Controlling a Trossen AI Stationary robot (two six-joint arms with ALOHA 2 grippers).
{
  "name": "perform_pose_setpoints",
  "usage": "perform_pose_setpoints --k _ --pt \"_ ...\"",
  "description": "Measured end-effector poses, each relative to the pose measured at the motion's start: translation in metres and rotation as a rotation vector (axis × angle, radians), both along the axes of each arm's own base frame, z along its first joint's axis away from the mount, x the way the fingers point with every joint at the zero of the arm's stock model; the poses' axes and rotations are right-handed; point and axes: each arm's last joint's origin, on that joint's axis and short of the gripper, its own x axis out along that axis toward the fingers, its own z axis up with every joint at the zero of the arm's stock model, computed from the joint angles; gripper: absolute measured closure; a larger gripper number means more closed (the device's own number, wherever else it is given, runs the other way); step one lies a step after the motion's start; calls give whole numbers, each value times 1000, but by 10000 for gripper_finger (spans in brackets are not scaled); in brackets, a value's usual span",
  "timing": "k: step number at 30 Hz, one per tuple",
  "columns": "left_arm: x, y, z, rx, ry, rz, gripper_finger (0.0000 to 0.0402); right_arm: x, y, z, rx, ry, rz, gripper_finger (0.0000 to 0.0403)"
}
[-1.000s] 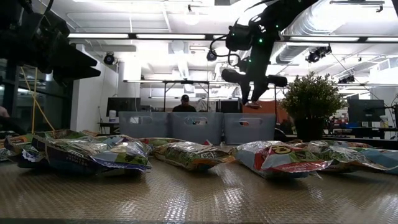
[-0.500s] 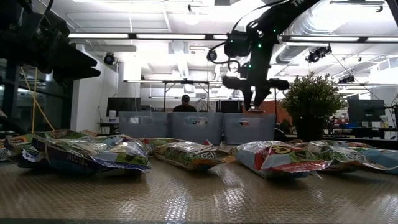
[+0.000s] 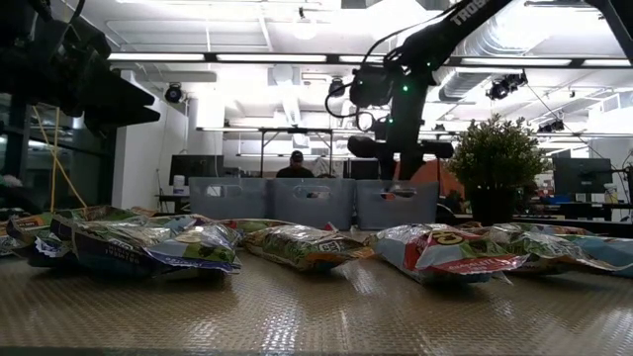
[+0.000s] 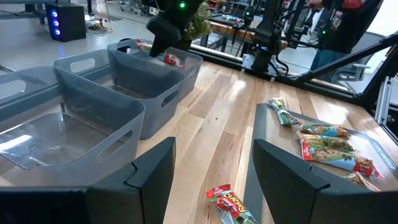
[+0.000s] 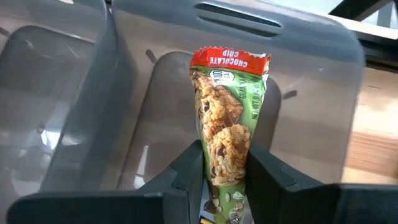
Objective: Pick and place Granola Bars by type
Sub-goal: Put the red granola bar into the right black bin
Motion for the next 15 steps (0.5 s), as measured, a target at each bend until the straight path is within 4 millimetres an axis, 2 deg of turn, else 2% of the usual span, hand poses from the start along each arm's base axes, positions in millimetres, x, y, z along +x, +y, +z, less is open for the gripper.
perform_pose_setpoints --k 15 --pt "0 0 0 0 0 0 190 15 -5 -18 46 -87 37 315"
